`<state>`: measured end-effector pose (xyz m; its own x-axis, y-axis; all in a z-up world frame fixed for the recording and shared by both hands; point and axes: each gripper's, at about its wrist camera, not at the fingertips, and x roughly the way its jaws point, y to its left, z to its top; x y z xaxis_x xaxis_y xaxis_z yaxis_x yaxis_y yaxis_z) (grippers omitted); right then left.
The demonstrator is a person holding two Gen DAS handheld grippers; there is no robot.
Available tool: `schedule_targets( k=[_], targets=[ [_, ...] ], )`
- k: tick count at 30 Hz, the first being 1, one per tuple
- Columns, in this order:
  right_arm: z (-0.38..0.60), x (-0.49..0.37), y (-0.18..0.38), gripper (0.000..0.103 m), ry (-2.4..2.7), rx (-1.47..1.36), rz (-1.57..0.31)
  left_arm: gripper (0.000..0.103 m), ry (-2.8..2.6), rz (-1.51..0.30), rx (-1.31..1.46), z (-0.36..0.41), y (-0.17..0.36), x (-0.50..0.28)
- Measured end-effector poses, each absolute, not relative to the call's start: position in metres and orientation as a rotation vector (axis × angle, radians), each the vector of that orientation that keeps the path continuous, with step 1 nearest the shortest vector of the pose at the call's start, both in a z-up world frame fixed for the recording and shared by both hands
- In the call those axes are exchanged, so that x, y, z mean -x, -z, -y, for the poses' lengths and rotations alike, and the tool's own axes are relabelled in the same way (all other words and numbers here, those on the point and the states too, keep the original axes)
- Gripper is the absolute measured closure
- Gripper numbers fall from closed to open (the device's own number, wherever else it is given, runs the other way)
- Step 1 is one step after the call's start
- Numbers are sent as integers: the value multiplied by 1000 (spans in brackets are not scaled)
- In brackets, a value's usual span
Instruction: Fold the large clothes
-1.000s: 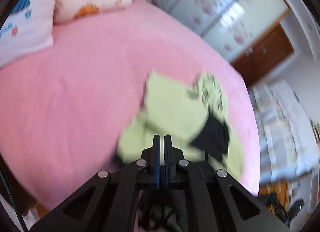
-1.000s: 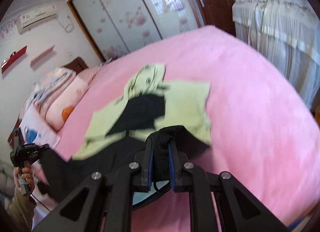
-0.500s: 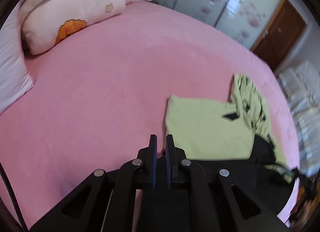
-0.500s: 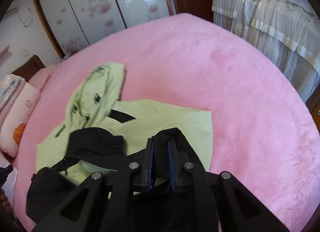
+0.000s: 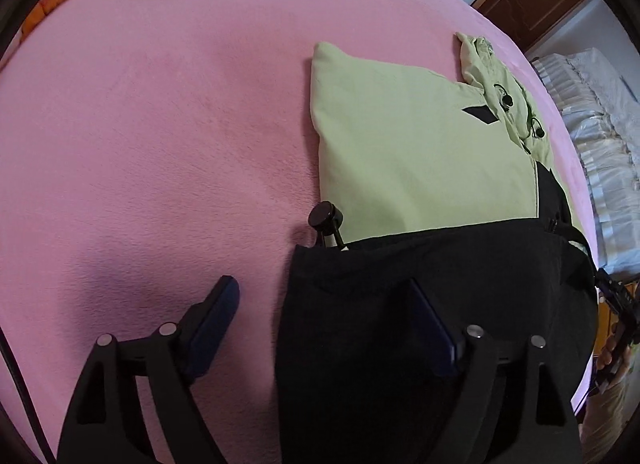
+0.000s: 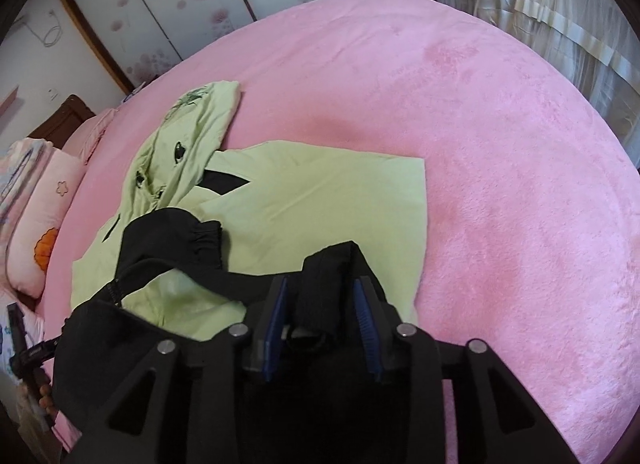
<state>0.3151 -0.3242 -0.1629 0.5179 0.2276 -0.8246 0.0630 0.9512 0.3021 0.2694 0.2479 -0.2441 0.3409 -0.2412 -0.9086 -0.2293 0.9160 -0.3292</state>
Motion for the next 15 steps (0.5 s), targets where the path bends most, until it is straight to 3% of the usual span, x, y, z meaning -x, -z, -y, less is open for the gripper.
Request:
schedule_targets(
  k=[2, 4, 5, 7, 8, 9, 15],
  targets=[
    [332, -308, 155, 53, -122, -319, -997, 19, 13, -1234, 444, -246, 248, -269],
    [340, -303, 150, 47, -133, -325, -967, 35, 23, -1220, 437, -242, 247, -266],
    [343, -302, 150, 46, -143, -326, -958, 58, 39, -1219, 451, -238, 247, -266],
    [347, -301, 152, 46, -163, -315, -953, 66, -4, -1203, 440, -231, 241, -261],
    [345, -302, 154, 46, -170, -299, -959, 81, -17, -1191, 419, -228, 237, -259],
    [342, -304, 157, 46, -178, -269, -966, 86, -35, -1178, 403, -225, 232, -256],
    [313, -329, 175, 46, -199, -82, -987, 94, -100, -1111, 382, -219, 197, -247]
  ],
)
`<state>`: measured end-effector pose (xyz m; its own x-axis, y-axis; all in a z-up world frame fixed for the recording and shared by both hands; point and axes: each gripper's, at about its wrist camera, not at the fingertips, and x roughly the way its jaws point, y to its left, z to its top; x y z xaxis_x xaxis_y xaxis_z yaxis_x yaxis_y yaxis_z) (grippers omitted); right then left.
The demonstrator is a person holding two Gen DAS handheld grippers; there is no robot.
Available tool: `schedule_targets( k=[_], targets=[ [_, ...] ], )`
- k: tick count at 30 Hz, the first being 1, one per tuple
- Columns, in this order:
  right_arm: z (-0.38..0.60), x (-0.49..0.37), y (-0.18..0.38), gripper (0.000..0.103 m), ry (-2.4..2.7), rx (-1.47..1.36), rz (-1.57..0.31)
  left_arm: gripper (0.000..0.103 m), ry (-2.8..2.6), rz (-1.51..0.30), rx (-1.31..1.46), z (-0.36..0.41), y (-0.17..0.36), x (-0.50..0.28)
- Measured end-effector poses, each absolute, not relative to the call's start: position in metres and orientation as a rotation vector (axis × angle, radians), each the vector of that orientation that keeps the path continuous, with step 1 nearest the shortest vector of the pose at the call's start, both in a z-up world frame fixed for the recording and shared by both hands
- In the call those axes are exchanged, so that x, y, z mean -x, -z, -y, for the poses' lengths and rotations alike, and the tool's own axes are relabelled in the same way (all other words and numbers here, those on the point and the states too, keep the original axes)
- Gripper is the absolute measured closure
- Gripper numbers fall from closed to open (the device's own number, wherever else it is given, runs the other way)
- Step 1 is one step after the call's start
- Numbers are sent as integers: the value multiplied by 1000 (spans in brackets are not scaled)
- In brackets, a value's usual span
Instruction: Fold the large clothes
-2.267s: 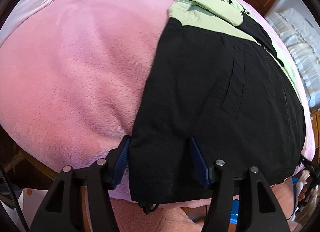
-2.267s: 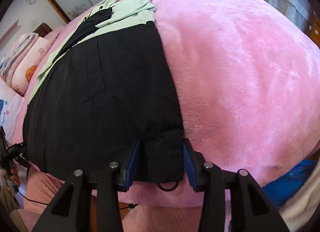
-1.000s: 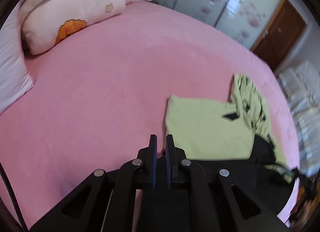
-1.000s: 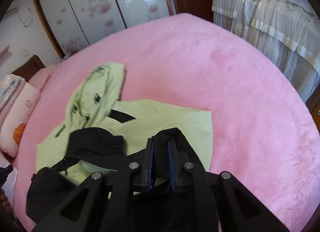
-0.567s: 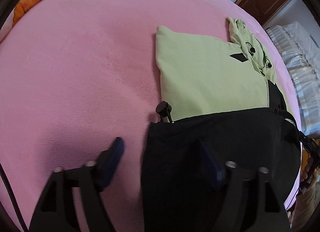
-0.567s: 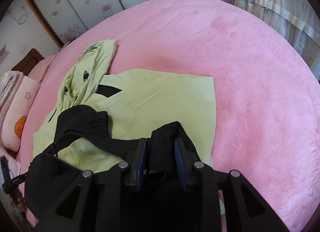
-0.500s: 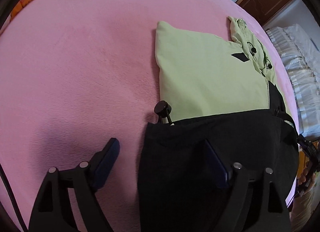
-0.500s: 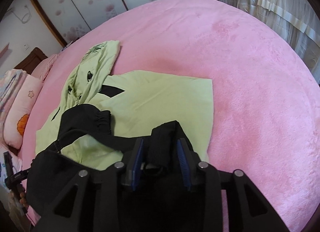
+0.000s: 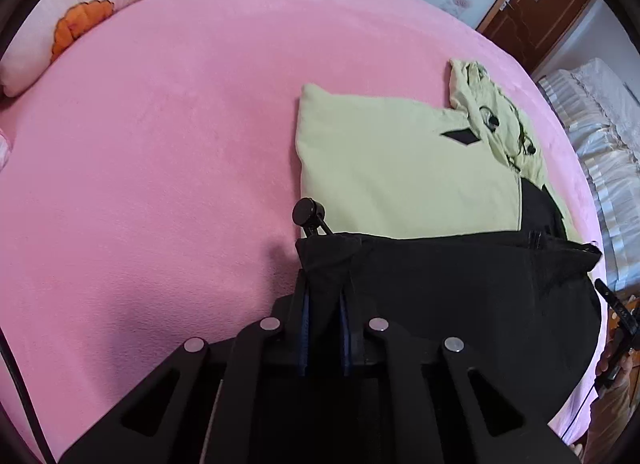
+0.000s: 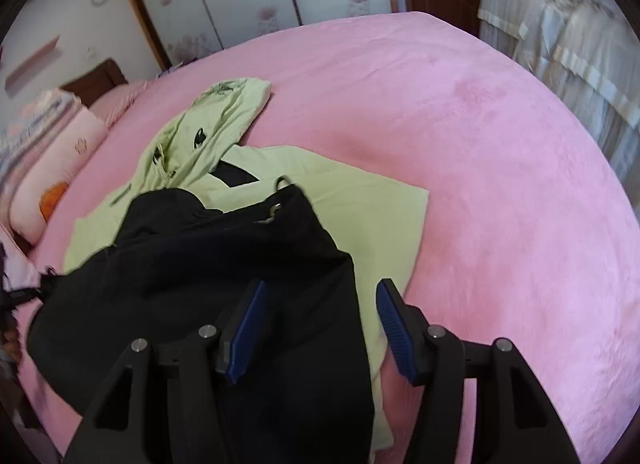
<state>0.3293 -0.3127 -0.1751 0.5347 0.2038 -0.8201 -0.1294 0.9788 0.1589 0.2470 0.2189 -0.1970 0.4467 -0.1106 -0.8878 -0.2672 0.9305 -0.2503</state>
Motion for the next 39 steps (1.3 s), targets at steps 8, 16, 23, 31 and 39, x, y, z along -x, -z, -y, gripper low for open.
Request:
schedule_targets(
  k=[8, 16, 23, 31, 39],
  targets=[
    [309, -377, 190, 46, -221, -137, -1021, 95, -107, -1031, 348, -215, 149, -254],
    [282, -366, 193, 95, -178, 4, -996, 95, -143, -956, 301, -203, 119, -277],
    [306, -347, 125, 97, -66, -123, -753, 95, -168, -873, 210, -184, 101, -315],
    [297, -413, 151, 96, 77, -102, -780, 95, -254, -891, 144, -169, 143, -400],
    [292, -443, 214, 93, 189, -69, -944, 92, -316, -973, 40, -157, 229, -445]
  ],
)
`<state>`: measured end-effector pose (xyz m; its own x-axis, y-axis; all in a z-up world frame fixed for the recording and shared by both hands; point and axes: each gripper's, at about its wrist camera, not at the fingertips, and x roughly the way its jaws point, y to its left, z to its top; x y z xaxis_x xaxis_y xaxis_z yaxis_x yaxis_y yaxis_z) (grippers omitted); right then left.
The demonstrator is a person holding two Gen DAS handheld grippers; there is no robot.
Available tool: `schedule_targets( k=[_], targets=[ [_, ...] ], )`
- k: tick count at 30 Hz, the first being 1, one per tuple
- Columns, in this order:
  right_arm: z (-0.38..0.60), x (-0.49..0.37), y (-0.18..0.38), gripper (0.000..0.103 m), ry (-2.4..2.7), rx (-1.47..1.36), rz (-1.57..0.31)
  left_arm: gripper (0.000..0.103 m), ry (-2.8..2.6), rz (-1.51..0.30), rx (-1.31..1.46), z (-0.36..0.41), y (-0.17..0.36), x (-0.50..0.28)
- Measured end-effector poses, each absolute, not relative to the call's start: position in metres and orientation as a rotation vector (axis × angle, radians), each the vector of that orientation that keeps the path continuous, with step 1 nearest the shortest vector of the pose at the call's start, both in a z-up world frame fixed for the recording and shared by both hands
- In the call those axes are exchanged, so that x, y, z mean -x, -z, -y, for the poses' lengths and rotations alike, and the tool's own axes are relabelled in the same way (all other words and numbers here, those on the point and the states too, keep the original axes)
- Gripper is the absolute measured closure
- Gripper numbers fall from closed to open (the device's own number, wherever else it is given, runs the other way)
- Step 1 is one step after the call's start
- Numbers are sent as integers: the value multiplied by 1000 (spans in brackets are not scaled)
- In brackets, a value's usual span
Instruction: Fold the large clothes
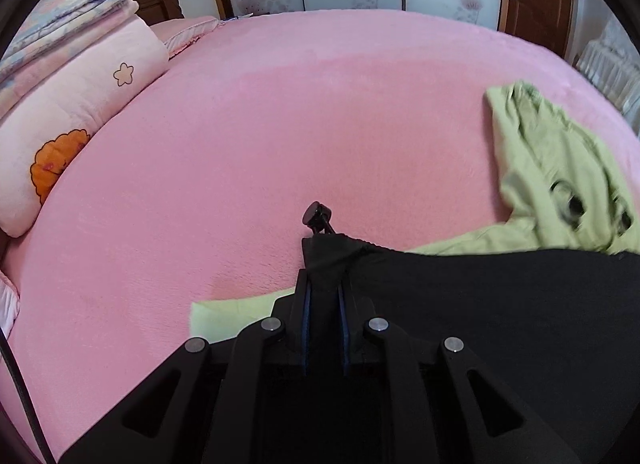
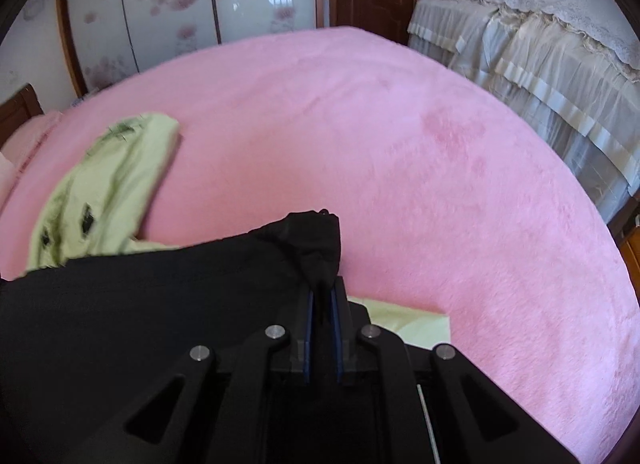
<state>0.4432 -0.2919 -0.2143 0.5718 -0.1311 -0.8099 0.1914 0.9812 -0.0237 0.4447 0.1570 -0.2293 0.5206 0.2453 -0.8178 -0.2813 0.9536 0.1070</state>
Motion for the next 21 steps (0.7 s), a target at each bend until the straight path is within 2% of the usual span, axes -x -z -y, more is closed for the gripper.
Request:
schedule_targets(
  k=[3, 5, 7, 15, 21],
  targets=[
    [293, -444, 220, 88, 203, -58, -954, 89, -336, -951, 6, -153, 240, -446],
    [295, -443, 221, 82, 211, -57, -958, 80, -348, -948, -7, -153, 242, -447],
    [298, -442, 219, 67, 233, -47, -973, 72, -362, -952, 2, -158, 240, -447],
    [302, -416, 174, 63, 112, -78, -952, 32, -333, -944, 77, -182, 197, -411],
    [293, -404, 142, 62, 33, -139, -940, 31, -291, -961, 84, -186, 168, -382]
  ],
)
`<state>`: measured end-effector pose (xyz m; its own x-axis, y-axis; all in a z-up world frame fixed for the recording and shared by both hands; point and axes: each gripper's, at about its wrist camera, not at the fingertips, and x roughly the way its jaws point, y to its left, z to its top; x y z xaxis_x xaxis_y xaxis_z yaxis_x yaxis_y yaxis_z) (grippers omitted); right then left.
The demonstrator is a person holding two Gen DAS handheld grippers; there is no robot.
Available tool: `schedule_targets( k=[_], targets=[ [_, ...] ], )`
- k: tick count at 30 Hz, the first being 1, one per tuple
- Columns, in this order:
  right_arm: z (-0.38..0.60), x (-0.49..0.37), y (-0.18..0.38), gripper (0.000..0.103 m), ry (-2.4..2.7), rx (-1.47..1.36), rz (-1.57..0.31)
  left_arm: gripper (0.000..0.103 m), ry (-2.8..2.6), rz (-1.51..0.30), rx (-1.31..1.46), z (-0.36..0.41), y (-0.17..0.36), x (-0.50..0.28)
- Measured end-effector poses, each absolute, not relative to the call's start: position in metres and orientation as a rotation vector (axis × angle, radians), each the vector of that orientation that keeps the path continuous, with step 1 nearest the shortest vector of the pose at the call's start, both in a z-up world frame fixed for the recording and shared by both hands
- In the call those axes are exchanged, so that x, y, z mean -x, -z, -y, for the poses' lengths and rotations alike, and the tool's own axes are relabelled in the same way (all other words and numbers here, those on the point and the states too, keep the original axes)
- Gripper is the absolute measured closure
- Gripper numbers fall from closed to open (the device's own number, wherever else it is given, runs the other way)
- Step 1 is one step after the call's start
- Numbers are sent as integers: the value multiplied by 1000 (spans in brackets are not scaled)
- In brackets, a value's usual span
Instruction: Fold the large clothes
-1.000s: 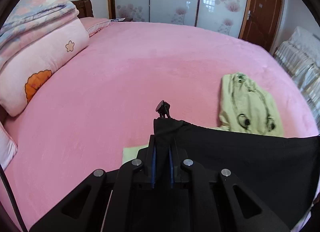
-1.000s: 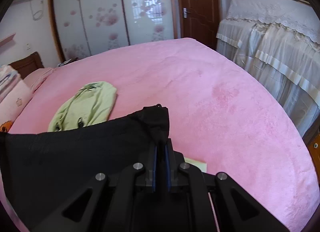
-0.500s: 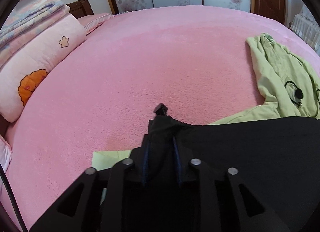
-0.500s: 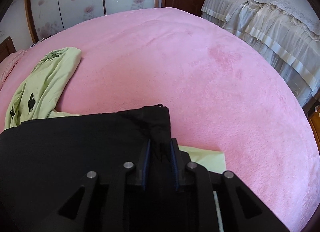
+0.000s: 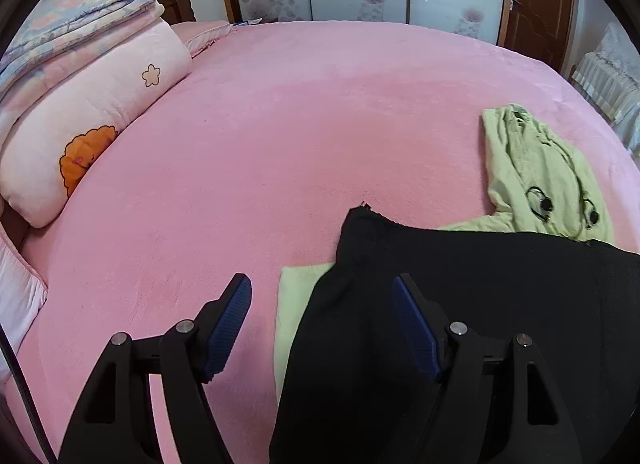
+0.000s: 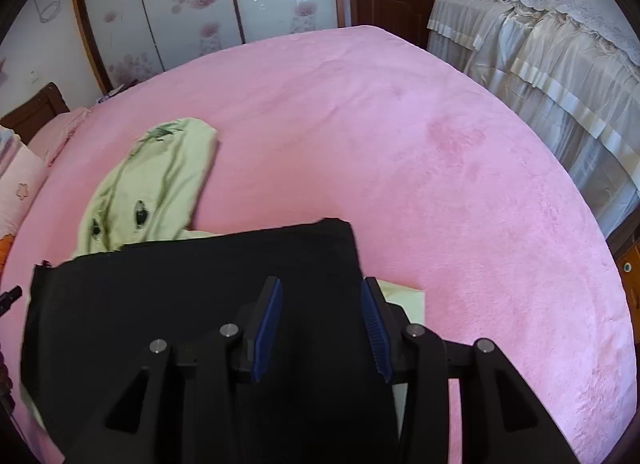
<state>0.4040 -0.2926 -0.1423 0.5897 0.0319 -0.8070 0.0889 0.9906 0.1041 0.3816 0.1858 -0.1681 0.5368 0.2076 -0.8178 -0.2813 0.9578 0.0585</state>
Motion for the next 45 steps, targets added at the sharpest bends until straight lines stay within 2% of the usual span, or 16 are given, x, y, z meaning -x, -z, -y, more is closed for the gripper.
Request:
schedule_targets(
  k=[8, 11, 21, 27, 30, 40, 41, 43, 44, 45],
  targets=[
    [252, -400, 112, 62, -85, -171, -972, 30, -202, -985, 56, -159, 135, -356],
    [239, -410, 102, 62, -121, -194, -979, 23, -178, -975, 41, -145, 123, -361],
    [196, -511, 91, 60, -137, -170, -968, 18, -115, -956, -24, -86, 106, -467],
    [189, -585, 137, 60, -135, -258, -1067, 18, -159, -973, -37, -74, 130, -548],
    [188, -608, 156, 60, -152, -320, -1059, 18, -197, -989, 2, -81, 155, -579],
    [184, -659, 209, 60, -75, -380, -1084, 18, -219, -1097, 123, -82, 228, -628],
    [182, -662, 215, 60, -70, -390, -1095, 22, -229, -1104, 129, -81, 231, -630],
    [178, -664, 224, 60, -61, -400, -1106, 55, -244, -1112, 143, -76, 236, -632],
    [174, -664, 226, 64, -69, -384, -1104, 93, -237, -1125, 148, -73, 237, -633],
    [169, -662, 225, 90, -81, -352, -1099, 103, -218, -1138, 154, -68, 237, -632]
  ],
)
